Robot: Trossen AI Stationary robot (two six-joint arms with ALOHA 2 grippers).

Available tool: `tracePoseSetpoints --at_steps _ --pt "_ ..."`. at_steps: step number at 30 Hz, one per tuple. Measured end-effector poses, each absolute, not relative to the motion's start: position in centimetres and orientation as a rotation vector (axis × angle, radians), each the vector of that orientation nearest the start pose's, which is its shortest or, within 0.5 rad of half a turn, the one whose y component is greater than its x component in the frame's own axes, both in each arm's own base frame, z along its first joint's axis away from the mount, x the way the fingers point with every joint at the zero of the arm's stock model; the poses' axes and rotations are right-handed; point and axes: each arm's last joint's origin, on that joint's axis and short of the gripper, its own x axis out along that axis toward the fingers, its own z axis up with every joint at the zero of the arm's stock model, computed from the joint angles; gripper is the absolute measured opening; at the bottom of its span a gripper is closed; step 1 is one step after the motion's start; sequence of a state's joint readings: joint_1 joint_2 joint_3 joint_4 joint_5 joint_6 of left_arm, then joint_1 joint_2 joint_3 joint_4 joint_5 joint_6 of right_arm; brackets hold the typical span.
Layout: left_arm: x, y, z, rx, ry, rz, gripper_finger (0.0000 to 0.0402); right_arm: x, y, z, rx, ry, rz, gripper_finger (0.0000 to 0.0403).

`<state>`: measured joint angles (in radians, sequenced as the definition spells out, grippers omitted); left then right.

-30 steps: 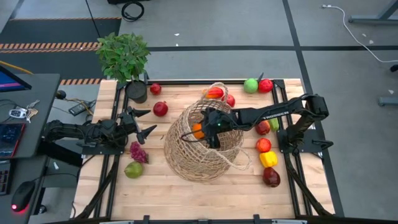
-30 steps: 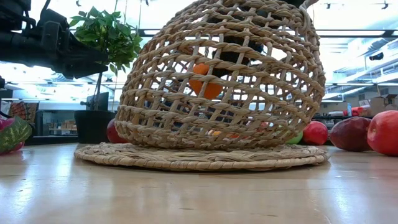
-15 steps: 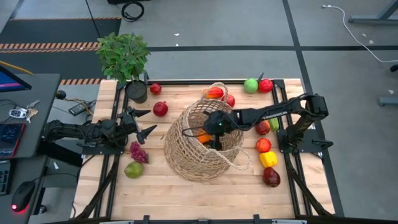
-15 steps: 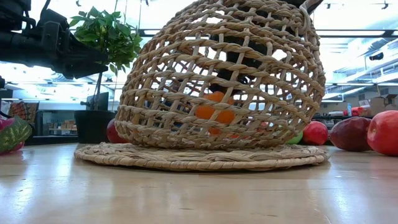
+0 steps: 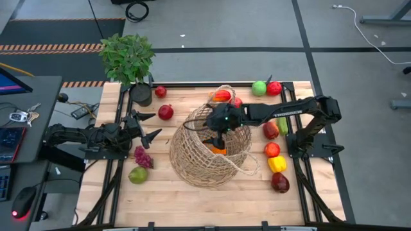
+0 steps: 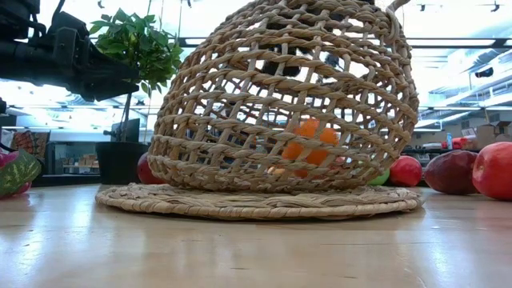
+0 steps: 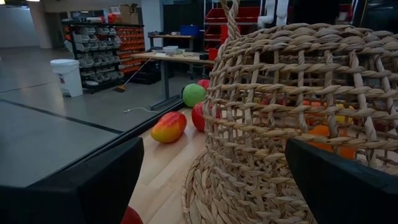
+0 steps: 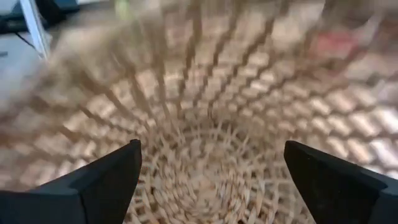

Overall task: Build produce basket
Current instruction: Put the red pomegranate into the brown basket

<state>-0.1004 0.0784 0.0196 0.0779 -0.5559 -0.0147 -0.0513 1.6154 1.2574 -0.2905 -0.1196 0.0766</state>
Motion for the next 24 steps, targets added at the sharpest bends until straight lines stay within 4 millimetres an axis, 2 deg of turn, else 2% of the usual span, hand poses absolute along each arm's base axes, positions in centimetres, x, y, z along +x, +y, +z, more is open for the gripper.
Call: tracePoseSetpoints --at_steps 6,9,15,21,24 --pt "9.8 0.5 17.1 -0.021 -0.022 0.455 0.0398 34.9 -1.6 33.9 0.136 0.581 0.037 0.0394" --pt "9.8 0.5 17.1 -0.02 -0.022 0.455 0.0398 33.9 -1.6 36.1 0.198 0.563 0.027 0.0394" --pt "9.8 0.5 17.1 -0.02 -0.021 0.455 0.0398 30.6 -2.5 38.8 0.349 0.582 -0.021 0.0388" --pt "9.8 0.5 17.1 -0.021 -0.022 0.455 0.0398 26.0 -4.7 40.9 0.391 0.566 -0.192 0.037" --pt "9.8 0.5 17.1 -0.02 -0.021 0.455 0.0398 23.7 -5.8 41.7 0.38 0.561 -0.331 0.036"
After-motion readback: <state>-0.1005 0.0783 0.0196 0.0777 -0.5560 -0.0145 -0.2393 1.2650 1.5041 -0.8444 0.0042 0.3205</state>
